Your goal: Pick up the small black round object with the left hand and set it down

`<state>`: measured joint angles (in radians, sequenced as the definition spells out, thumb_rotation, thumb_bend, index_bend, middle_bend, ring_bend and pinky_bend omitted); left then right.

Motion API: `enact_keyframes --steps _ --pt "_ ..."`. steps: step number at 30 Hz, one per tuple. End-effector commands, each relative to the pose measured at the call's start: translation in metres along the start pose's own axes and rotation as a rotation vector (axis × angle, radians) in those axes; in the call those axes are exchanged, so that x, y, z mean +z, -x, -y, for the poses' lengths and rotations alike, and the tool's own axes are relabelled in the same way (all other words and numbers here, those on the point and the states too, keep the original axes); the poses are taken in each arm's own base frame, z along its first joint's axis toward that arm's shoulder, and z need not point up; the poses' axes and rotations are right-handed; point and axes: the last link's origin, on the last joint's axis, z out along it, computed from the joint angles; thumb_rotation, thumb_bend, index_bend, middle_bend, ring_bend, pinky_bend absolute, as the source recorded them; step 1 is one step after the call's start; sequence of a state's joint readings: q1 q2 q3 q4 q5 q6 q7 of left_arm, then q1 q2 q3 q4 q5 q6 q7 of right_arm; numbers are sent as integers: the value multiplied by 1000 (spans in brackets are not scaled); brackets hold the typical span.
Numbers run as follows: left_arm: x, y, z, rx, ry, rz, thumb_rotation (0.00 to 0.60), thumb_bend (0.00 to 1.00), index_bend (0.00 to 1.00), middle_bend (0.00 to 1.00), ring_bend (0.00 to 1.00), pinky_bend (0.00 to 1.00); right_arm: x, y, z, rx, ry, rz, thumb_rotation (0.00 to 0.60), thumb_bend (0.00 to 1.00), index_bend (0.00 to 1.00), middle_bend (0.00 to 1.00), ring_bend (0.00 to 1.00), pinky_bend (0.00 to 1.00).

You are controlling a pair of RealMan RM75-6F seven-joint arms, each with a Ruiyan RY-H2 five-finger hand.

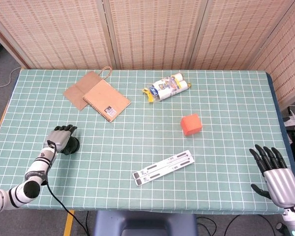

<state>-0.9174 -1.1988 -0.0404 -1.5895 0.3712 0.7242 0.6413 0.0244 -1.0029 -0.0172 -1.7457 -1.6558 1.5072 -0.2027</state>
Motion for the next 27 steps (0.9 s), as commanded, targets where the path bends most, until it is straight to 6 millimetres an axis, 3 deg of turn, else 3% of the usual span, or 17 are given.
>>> enact_keyframes --steps 1,8,27 --pt "4 -4 -7 64 -33 60 600 424 0 0 0 88 0 1 1 1 -2 2 600 61 0 0 0 0" --pt "4 -10 -19 140 -95 106 600 421 0 0 0 108 1 1 1 7 -3 10 600 61 0 0 0 0" --pt "14 -4 -21 202 -139 136 600 414 0 0 0 143 1 1 1 9 3 3 600 62 0 0 0 0"
